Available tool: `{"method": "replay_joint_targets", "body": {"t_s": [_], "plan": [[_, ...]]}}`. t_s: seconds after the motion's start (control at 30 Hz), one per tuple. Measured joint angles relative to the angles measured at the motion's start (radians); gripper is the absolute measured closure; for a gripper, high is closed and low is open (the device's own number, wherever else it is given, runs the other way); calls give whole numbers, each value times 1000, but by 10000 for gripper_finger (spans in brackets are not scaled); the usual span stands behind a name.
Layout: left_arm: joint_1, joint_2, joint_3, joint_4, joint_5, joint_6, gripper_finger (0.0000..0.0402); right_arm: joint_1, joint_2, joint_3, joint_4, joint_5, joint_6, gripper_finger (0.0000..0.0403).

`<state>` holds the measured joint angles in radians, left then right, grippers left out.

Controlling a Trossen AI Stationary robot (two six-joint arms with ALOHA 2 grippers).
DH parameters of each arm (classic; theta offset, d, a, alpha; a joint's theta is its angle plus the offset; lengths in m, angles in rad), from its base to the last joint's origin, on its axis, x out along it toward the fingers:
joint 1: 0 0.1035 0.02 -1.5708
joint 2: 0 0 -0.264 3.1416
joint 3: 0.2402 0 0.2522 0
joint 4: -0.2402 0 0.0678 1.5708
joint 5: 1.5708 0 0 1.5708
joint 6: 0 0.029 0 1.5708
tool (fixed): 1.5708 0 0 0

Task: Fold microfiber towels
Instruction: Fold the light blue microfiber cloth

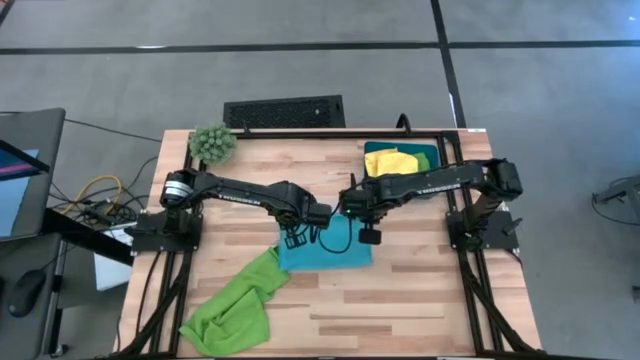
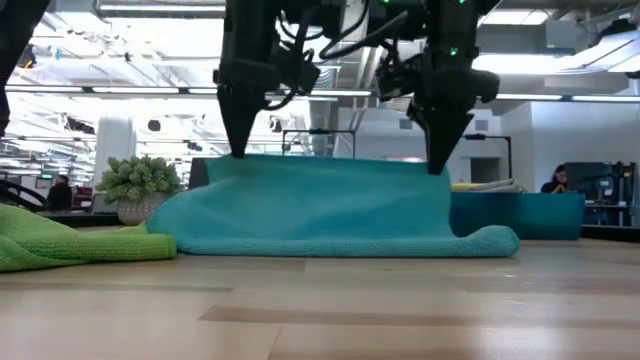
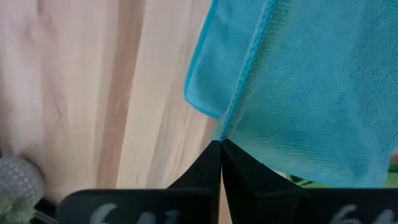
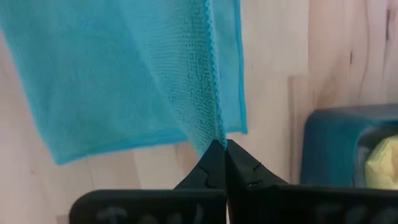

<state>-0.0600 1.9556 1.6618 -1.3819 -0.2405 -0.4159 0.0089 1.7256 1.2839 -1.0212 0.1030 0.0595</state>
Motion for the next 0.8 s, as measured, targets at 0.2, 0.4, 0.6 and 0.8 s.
{"method": "replay_joint_targets", "body": {"t_s": [0.2, 0.4, 0.6, 0.8], "plan": [[37, 5, -47, 46, 14, 26, 401, -31, 14, 2, -6, -1, -4, 396], [60, 8, -60, 97, 35, 43, 401, -62, 17, -3, -43, -2, -8, 383], [64, 8, -60, 108, 37, 78, 401, -71, 17, -4, -58, -25, -22, 360], [63, 8, -61, 74, 60, 82, 390, -71, 17, -6, -59, -39, -44, 337]]}}
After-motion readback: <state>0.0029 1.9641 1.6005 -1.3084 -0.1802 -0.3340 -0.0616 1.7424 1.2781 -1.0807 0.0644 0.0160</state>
